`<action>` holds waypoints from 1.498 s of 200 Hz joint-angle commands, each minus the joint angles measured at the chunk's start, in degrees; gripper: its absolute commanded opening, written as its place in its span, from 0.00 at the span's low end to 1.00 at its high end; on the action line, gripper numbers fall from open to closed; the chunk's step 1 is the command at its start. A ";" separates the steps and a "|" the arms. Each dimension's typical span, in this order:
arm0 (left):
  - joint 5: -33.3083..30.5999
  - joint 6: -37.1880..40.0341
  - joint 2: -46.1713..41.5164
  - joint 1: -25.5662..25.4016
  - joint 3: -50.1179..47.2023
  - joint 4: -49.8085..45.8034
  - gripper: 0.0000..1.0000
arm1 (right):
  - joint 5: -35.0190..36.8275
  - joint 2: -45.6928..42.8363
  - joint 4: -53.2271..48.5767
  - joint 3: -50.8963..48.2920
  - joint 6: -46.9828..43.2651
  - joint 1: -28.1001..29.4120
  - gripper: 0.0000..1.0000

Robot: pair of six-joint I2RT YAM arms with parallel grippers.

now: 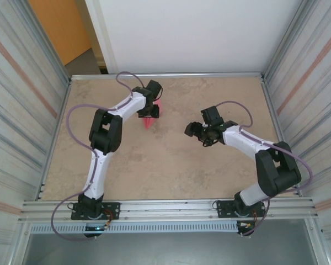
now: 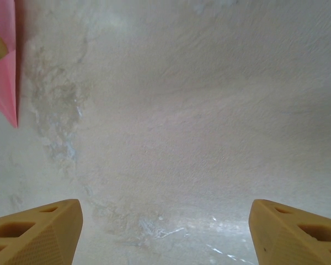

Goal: Fold a paper plane with a square sheet of paper (pick it up from the middle)
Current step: Move the paper plane to the top-center of the table, then reset both arms

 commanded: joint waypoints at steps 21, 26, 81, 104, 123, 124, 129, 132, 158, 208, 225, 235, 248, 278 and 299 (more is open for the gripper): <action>1.82 -2.71 -15.17 0.90 -4.91 0.97 0.68 | 7.13 -7.77 -7.96 5.68 -9.67 -5.09 0.83; 2.11 -2.81 -16.83 1.09 -6.46 1.75 0.70 | 8.02 -8.75 -8.44 6.17 -10.65 -5.74 0.84; 1.40 -3.20 -39.29 6.28 -30.94 16.20 0.92 | 22.11 -20.35 -8.44 6.93 -19.90 -10.82 0.99; -0.16 -2.74 -48.77 10.28 -43.43 23.19 0.99 | 31.03 -22.84 -5.68 3.85 -20.73 -12.38 0.99; -2.47 -1.33 -55.21 13.71 -53.13 28.60 0.99 | 34.91 -24.86 -0.73 -0.82 -22.00 -13.70 0.99; -2.62 -1.20 -55.52 13.87 -53.61 28.88 0.99 | 35.03 -24.95 -0.41 -0.97 -22.14 -13.80 0.99; -3.49 -0.74 -56.87 14.68 -56.00 30.35 0.99 | 35.42 -25.42 1.20 -2.50 -22.77 -14.27 0.99; -4.07 -0.49 -57.87 15.00 -57.40 31.12 0.99 | 35.71 -25.60 2.51 -3.43 -23.26 -14.52 0.99; -8.55 3.15 -63.60 18.15 -66.98 36.82 0.99 | 39.25 -26.80 13.32 -11.76 -27.68 -16.02 0.99; -14.04 11.00 -65.66 21.13 -76.72 47.92 0.99 | 35.93 -23.45 33.01 -23.41 -36.06 -18.51 0.99; -14.06 15.02 -64.82 21.27 -80.47 55.74 0.99 | 33.48 -20.95 38.23 -25.27 -36.68 -20.19 0.99; -12.78 16.91 -63.94 21.41 -82.44 60.65 0.99 | 31.58 -19.27 39.46 -25.46 -36.57 -21.53 0.99; -9.02 18.95 -62.51 22.26 -84.03 65.88 0.99 | 30.47 -17.26 41.36 -25.76 -36.98 -22.79 0.99; 3.73 21.94 -57.86 25.44 -88.06 79.25 0.99 | 20.87 -14.51 49.32 -28.19 -37.92 -26.14 0.99; 7.25 24.47 -55.95 25.56 -88.60 82.84 0.99 | 14.26 -13.36 52.62 -28.98 -36.46 -28.78 0.99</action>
